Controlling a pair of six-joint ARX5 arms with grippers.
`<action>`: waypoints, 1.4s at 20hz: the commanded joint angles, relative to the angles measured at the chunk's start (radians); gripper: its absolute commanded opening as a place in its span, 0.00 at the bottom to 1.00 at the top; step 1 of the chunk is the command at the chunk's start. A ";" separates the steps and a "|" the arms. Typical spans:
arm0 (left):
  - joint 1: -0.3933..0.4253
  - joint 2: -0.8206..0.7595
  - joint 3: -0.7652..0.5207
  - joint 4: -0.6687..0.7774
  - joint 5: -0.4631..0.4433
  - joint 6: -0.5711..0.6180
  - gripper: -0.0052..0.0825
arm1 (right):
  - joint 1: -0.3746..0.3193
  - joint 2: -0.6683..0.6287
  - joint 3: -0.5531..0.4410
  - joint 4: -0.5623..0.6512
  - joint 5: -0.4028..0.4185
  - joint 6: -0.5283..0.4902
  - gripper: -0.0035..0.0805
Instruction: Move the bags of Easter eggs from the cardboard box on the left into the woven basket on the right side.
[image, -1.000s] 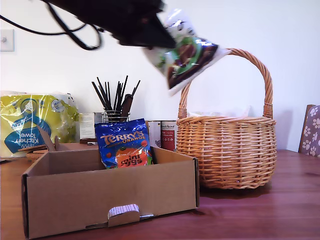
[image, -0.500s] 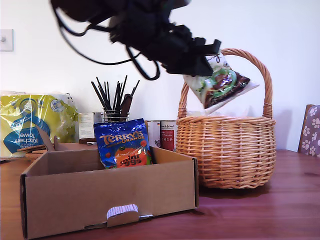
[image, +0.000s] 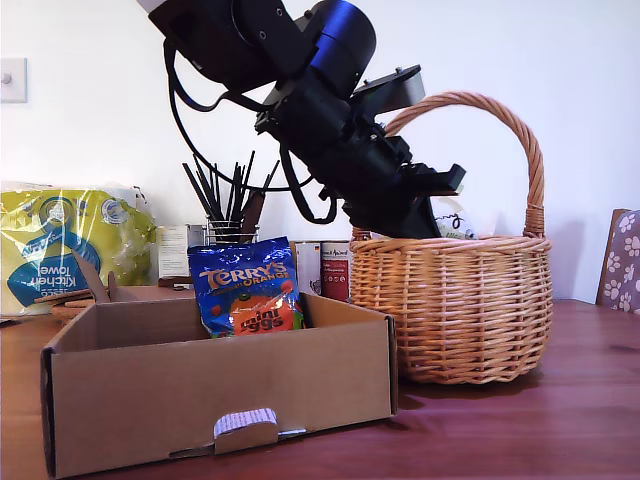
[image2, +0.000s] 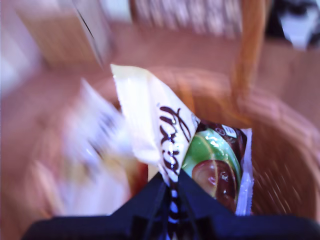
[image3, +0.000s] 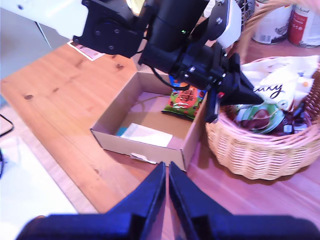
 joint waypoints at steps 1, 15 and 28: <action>-0.008 0.012 0.001 0.021 0.004 -0.003 0.30 | 0.002 -0.002 -0.007 0.007 0.006 -0.003 0.03; 0.024 -0.176 0.208 -0.546 0.017 0.090 0.03 | 0.002 -0.002 -0.007 0.014 0.031 -0.010 0.03; 0.273 -0.621 -0.394 -0.333 0.146 0.102 0.03 | 0.002 -0.002 -0.007 0.022 0.035 -0.029 0.03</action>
